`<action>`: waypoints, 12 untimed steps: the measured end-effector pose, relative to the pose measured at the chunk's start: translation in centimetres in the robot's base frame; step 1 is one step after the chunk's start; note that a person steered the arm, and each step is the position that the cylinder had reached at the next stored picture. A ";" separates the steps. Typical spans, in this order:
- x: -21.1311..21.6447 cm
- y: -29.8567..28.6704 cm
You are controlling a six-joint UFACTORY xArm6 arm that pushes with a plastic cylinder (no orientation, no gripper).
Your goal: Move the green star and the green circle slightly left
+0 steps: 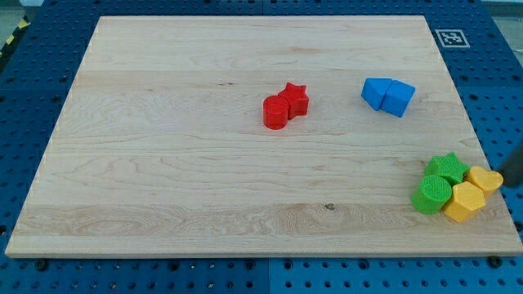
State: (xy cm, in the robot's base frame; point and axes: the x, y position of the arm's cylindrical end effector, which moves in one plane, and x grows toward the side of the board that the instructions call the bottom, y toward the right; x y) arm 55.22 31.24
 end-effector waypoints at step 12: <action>-1.6 -4.7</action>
State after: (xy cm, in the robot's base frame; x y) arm 53.65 26.51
